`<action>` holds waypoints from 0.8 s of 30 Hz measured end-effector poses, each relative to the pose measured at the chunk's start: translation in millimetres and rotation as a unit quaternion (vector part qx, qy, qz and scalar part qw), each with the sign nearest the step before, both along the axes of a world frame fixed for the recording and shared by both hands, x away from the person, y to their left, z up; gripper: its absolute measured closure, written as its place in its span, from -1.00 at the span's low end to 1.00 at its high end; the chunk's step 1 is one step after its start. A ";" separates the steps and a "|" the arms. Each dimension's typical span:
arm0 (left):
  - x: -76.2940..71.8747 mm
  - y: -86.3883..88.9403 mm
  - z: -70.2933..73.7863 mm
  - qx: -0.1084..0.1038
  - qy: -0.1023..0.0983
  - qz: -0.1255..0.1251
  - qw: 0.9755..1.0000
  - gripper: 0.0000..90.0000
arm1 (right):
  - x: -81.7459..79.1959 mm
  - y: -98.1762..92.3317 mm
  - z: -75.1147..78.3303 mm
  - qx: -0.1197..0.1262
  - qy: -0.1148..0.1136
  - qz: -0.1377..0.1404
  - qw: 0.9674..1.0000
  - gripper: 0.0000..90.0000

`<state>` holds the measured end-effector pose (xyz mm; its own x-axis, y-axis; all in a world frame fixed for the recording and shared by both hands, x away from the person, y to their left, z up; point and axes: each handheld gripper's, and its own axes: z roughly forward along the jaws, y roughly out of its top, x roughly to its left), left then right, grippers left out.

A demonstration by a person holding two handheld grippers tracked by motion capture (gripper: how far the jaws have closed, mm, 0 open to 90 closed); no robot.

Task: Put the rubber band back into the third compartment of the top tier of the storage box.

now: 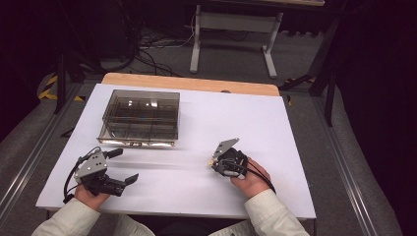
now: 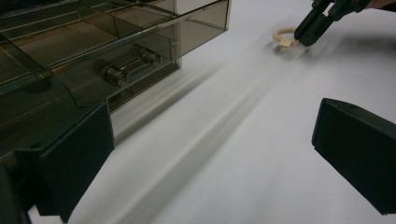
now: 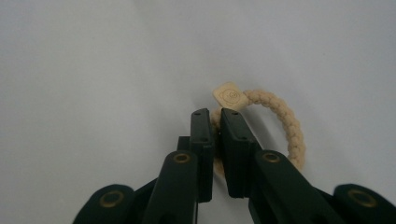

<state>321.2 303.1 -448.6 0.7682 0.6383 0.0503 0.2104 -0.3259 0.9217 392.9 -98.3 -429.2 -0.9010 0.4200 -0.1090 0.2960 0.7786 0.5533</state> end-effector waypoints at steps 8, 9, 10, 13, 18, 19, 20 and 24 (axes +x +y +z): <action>-0.5 -0.2 -0.4 -0.003 0.004 0.002 1.000 -1.00 | -4.8 -5.5 16.9 0.044 -0.026 0.000 0.999 0.86; -0.1 0.3 0.0 0.001 -0.001 0.002 1.000 -1.00 | -5.0 -6.2 17.9 0.046 -0.030 0.007 0.998 0.86; -0.1 0.3 0.0 0.001 -0.001 0.002 1.000 -1.00 | -5.6 -6.3 19.3 0.048 -0.033 0.005 0.998 0.86; 0.4 0.2 -0.1 0.003 -0.003 0.003 1.000 -1.00 | -7.6 -6.3 22.0 0.056 -0.041 0.010 0.998 0.86; -0.5 -0.2 -0.3 0.002 0.001 0.003 1.000 -1.00 | -6.2 -8.0 27.6 0.063 -0.049 0.016 0.997 0.86; -0.6 -0.1 -0.2 0.002 0.000 0.003 1.000 -1.00 | -5.8 -8.1 28.2 0.065 -0.047 0.017 0.997 0.86; -0.5 -0.1 -0.2 0.002 0.000 0.003 1.000 -1.00 | -5.3 -8.2 29.1 0.066 -0.051 0.019 0.996 0.86; -0.4 0.0 -0.3 0.002 0.000 0.003 1.000 -1.00 | -6.4 -6.7 33.3 0.071 -0.056 0.022 0.996 0.86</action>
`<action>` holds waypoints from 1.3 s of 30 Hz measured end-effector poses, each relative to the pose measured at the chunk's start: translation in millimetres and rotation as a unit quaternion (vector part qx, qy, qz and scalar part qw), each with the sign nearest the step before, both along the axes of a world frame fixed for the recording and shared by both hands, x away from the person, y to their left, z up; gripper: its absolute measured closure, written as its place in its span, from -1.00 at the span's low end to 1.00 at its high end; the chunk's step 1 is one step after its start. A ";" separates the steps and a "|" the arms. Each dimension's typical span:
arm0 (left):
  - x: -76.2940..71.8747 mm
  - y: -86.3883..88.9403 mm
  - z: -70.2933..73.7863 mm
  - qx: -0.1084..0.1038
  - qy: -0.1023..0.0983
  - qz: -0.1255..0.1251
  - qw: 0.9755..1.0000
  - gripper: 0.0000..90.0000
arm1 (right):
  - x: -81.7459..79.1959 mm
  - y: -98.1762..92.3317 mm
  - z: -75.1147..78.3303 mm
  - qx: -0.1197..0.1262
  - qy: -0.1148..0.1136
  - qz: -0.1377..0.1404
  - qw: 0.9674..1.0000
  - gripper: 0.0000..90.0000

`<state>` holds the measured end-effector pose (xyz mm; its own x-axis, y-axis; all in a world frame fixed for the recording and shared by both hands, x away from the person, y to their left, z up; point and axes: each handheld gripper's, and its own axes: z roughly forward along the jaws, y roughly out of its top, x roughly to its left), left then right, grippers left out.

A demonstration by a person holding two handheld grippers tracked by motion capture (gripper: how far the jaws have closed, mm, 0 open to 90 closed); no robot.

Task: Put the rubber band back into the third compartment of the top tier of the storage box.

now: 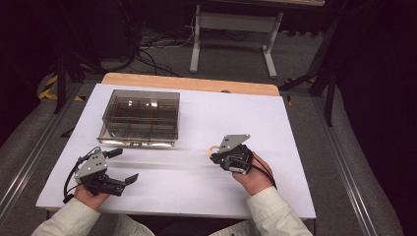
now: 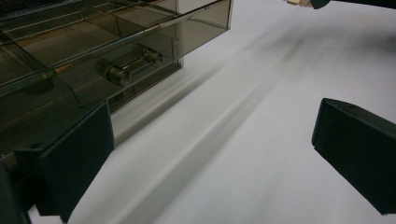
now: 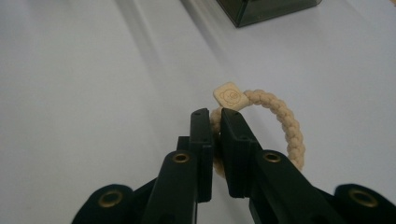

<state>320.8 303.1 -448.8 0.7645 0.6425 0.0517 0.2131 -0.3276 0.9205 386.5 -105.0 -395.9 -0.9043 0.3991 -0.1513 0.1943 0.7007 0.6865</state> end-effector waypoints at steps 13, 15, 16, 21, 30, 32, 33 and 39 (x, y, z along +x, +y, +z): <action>-0.4 0.3 0.3 0.002 -0.003 0.002 1.000 -1.00 | 2.0 6.0 13.6 0.011 -0.020 0.016 1.000 0.86; -0.3 0.0 0.2 0.001 -0.002 0.001 1.000 -1.00 | 2.1 6.4 15.0 0.009 -0.021 0.017 1.000 0.86; -0.4 0.0 0.2 0.001 -0.002 0.001 1.000 -1.00 | 2.3 7.0 15.7 0.011 -0.022 0.018 1.000 0.86; -0.3 0.0 0.4 0.002 -0.002 0.000 1.000 -1.00 | 3.0 12.7 22.1 0.007 -0.028 0.020 0.999 0.86; -0.2 0.6 0.7 0.001 -0.005 -0.001 1.000 -1.00 | 8.8 26.1 37.4 0.002 -0.033 0.030 0.999 0.85; -0.4 0.5 0.9 0.000 -0.005 -0.002 1.000 -1.00 | 10.4 30.4 40.5 0.005 -0.035 0.031 0.999 0.85; -0.4 0.6 0.9 0.000 -0.005 -0.002 1.000 -1.00 | 11.4 32.3 41.7 0.005 -0.036 0.033 0.999 0.85; -0.5 1.1 1.2 0.000 -0.007 -0.001 1.000 -1.00 | 18.4 43.5 47.1 0.011 -0.032 0.038 0.999 0.85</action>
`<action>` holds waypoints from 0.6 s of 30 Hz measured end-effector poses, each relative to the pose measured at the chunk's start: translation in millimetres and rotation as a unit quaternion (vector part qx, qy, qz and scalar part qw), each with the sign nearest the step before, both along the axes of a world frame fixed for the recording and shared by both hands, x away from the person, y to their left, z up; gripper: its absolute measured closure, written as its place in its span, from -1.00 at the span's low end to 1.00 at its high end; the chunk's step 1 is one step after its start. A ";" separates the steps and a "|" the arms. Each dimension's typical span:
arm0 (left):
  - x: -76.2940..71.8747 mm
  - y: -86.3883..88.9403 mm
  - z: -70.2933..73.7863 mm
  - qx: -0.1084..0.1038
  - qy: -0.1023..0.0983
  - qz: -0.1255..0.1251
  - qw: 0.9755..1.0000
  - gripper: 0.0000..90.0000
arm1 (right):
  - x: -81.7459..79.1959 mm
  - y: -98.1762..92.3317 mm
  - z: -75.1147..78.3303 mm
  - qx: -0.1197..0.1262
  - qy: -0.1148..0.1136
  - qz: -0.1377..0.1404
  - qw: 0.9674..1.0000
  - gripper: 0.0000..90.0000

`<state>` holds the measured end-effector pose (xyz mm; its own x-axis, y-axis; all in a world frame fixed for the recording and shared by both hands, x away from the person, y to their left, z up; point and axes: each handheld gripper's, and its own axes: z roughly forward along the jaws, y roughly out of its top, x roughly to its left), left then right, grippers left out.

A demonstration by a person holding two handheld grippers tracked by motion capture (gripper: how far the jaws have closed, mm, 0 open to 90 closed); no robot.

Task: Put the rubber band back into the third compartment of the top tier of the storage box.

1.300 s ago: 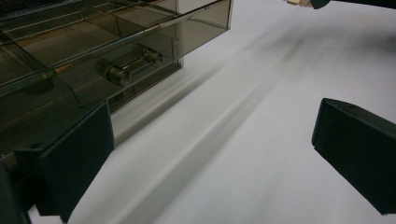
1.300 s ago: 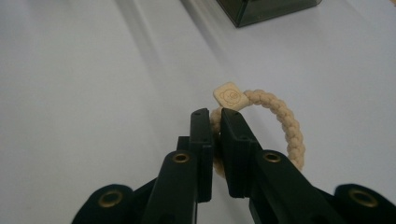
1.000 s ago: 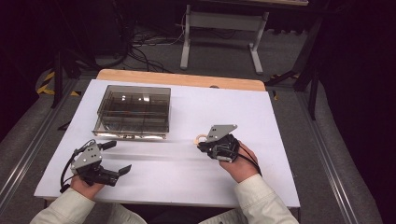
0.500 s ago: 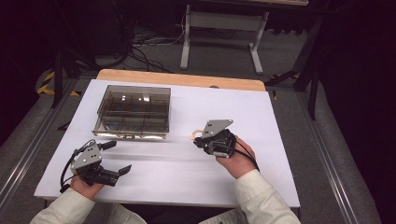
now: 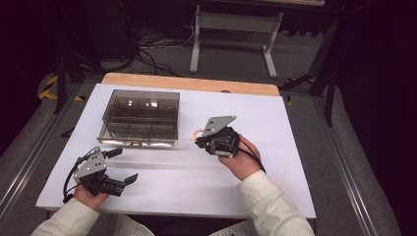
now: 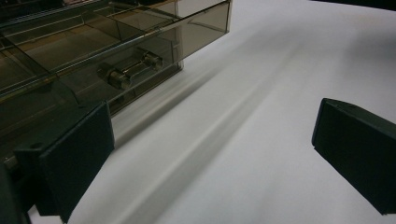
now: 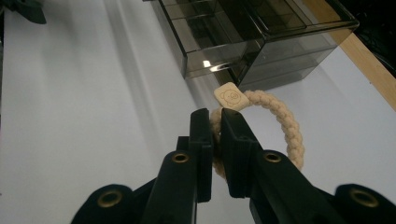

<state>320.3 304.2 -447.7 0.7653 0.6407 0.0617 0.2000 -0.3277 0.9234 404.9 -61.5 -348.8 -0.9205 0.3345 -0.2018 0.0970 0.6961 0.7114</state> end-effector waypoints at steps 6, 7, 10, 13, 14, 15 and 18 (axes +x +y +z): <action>-0.2 0.2 0.1 -0.002 0.001 0.000 1.000 -1.00 | 6.0 8.3 2.7 0.015 0.002 0.008 1.000 0.85; -0.2 0.2 0.0 -0.002 0.001 -0.001 1.000 -1.00 | 6.7 9.9 2.9 0.016 0.003 0.008 1.000 0.85; -0.2 0.3 0.2 -0.002 0.000 0.000 1.000 -1.00 | 8.9 15.3 3.7 0.018 0.005 0.012 1.000 0.85; -0.4 0.6 0.3 -0.002 0.000 0.000 1.000 -1.00 | 10.2 21.1 4.7 0.019 0.005 0.016 1.000 0.85; -0.5 0.5 0.1 -0.002 0.000 0.000 1.000 -1.00 | 10.5 22.7 4.9 0.020 0.005 0.016 1.000 0.85; -0.2 0.5 0.1 -0.001 -0.001 -0.001 1.000 -1.00 | 11.1 25.6 5.1 0.021 0.004 0.018 1.000 0.85; -0.4 0.4 0.1 -0.002 0.001 -0.001 1.000 -1.00 | 12.8 32.4 5.0 0.021 0.003 0.023 1.000 0.85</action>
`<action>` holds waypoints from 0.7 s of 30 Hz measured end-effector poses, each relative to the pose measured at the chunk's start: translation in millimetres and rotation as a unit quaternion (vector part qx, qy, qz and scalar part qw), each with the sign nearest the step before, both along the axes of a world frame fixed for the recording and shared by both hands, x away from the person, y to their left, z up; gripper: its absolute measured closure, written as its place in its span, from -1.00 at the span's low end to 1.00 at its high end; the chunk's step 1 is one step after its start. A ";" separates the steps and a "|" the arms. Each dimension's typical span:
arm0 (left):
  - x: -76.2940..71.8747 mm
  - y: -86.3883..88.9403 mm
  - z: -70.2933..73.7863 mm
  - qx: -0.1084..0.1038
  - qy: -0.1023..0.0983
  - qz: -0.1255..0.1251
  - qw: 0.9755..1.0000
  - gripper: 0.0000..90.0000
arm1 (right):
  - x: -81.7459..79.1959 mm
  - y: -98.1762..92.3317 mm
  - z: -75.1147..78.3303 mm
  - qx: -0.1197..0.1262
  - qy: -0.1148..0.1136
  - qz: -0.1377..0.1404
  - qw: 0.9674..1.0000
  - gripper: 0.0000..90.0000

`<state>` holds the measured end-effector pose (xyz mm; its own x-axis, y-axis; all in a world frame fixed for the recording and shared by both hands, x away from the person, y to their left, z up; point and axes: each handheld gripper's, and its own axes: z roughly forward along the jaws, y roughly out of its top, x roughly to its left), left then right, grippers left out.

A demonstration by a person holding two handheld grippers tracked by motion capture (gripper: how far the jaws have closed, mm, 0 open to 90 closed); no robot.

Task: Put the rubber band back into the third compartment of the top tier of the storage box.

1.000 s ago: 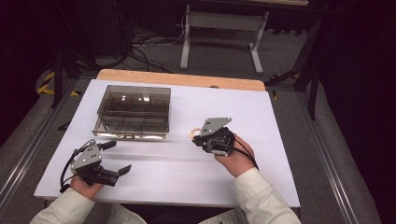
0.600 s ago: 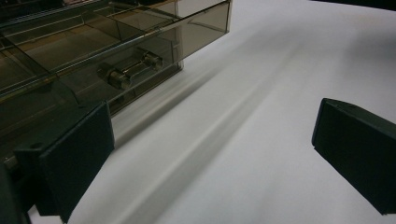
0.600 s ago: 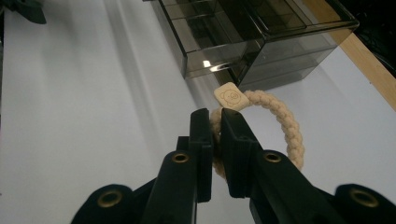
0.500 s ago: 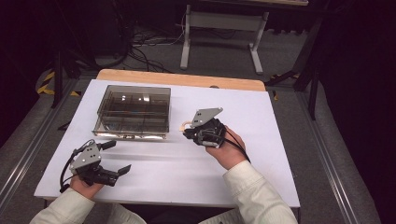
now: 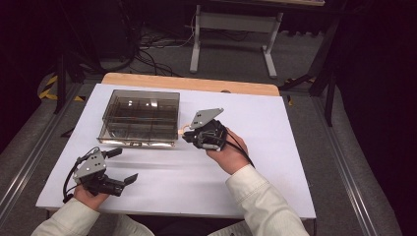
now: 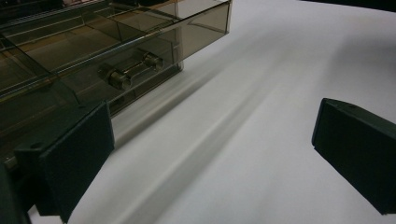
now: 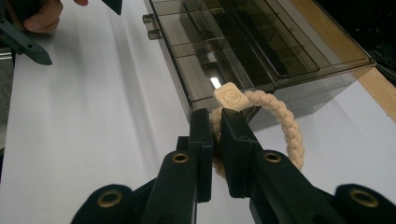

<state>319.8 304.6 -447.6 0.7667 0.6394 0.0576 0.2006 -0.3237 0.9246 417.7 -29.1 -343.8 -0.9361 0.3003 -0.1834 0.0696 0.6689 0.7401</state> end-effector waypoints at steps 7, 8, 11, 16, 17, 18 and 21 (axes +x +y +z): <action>-0.2 1.2 0.4 -0.006 0.001 0.002 1.000 -0.99 | 3.0 12.4 -1.1 0.002 0.002 0.006 1.000 0.85; -0.3 1.2 0.4 -0.005 0.000 0.002 1.000 -0.99 | 3.0 12.4 -1.1 0.002 0.002 0.006 1.000 0.85; -0.1 1.5 0.7 -0.003 -0.003 0.003 1.000 -0.99 | 3.7 17.4 -1.1 0.000 0.002 0.009 1.000 0.85; -0.2 1.6 0.7 -0.005 -0.003 0.004 1.000 -0.99 | 6.5 27.0 -0.9 0.000 0.002 0.012 1.000 0.85; -0.2 1.6 0.7 -0.005 -0.003 0.004 1.000 -0.99 | 6.5 27.0 -0.9 0.000 0.002 0.012 1.000 0.85; -0.3 1.6 0.7 -0.005 -0.003 0.004 1.000 -0.99 | 6.9 28.6 -0.9 0.001 0.001 0.014 1.000 0.85; -0.3 1.8 0.7 -0.005 -0.003 0.004 1.000 -0.99 | 8.3 33.6 -1.8 0.001 0.004 0.015 1.000 0.85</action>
<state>319.6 306.3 -446.8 0.7617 0.6455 0.0560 0.1964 -0.3124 0.9294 426.0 4.5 -345.6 -0.9460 0.2724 -0.1759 0.0550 0.6694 0.7408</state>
